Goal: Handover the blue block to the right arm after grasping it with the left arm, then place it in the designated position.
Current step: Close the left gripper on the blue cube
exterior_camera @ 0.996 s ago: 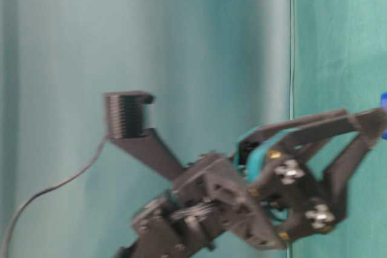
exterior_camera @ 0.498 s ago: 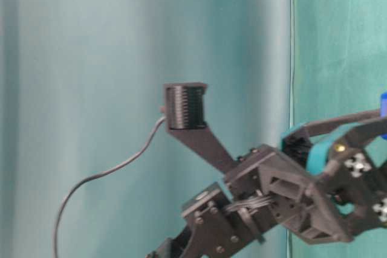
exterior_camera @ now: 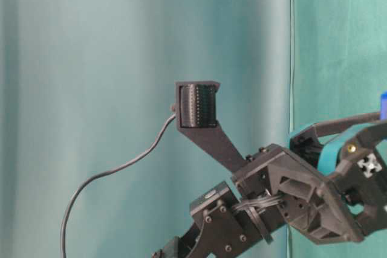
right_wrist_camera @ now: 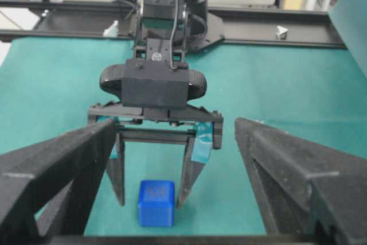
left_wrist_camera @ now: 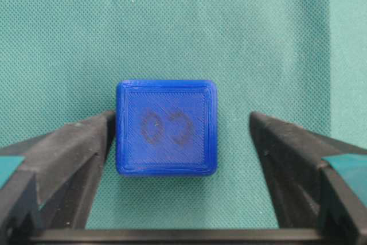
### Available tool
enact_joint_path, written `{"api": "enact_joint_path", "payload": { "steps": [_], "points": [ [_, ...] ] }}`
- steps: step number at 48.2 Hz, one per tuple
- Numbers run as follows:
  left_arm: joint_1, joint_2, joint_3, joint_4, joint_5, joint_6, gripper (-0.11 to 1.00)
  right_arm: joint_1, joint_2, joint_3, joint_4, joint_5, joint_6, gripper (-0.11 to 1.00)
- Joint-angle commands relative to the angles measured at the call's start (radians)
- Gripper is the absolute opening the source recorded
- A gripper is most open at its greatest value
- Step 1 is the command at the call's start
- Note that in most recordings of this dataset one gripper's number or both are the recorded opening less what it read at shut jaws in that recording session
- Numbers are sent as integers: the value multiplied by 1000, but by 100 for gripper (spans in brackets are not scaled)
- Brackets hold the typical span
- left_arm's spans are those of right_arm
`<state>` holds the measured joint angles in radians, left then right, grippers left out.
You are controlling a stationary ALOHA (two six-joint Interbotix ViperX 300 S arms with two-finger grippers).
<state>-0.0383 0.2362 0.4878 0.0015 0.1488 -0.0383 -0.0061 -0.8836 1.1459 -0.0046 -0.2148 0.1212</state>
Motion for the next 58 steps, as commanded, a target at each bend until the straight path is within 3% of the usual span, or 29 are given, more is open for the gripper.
{"api": "enact_joint_path", "payload": {
  "steps": [1,10,35,58],
  "points": [
    [-2,-17,-17,0,-6,2,90,-2,5,-25,-2,-5,0,93],
    [-2,-17,-15,2,-2,6,46,-2,5,-25,-2,-5,0,93],
    [8,-34,-15,2,6,5,46,-3,5,-26,-2,-5,0,93],
    [9,-218,-64,2,179,6,47,-2,5,-29,-8,-5,-3,93]
  ]
}}
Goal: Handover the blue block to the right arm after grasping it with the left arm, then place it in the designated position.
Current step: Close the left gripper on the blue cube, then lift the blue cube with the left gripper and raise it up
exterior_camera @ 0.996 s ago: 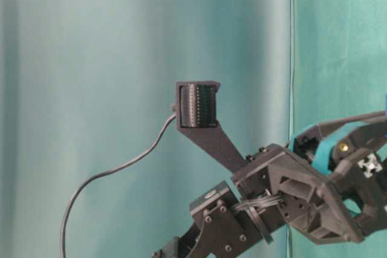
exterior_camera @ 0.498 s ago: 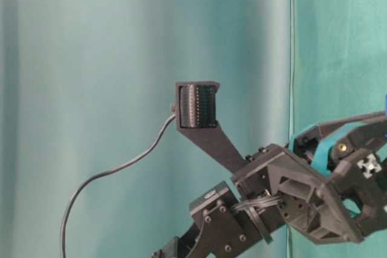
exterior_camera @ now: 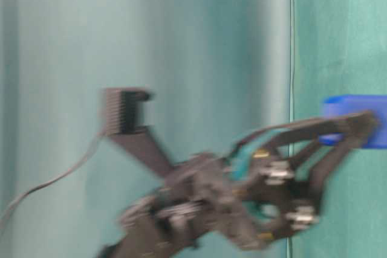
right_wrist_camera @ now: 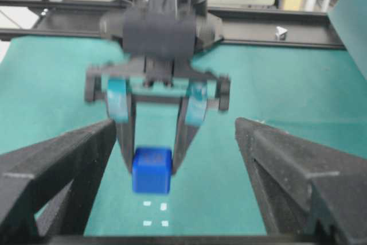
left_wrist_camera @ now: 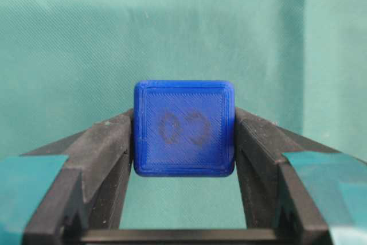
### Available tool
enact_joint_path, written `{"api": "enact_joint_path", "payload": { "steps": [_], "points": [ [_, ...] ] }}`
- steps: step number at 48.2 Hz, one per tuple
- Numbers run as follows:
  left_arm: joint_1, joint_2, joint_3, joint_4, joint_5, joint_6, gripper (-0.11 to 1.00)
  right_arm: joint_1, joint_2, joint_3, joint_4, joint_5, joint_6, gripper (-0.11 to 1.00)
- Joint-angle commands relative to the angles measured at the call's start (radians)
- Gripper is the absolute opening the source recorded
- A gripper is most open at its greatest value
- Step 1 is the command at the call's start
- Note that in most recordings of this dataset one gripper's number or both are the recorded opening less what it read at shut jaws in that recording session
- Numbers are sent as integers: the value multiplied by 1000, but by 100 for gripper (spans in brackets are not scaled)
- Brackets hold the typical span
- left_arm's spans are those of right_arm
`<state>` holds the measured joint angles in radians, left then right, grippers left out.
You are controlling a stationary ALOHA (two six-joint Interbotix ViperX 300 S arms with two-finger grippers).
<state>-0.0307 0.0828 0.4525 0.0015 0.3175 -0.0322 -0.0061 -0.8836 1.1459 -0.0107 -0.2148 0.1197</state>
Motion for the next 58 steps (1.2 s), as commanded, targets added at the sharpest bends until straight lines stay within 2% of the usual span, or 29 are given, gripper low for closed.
{"api": "enact_joint_path", "payload": {
  "steps": [1,29,58],
  "points": [
    [2,-74,-31,3,18,0,47,-2,5,-29,-2,-5,-2,93],
    [2,-241,-196,8,258,5,47,-3,5,-31,-2,-5,-2,93],
    [2,-256,-192,8,272,2,46,-2,5,-32,-5,-5,-2,93]
  ]
}}
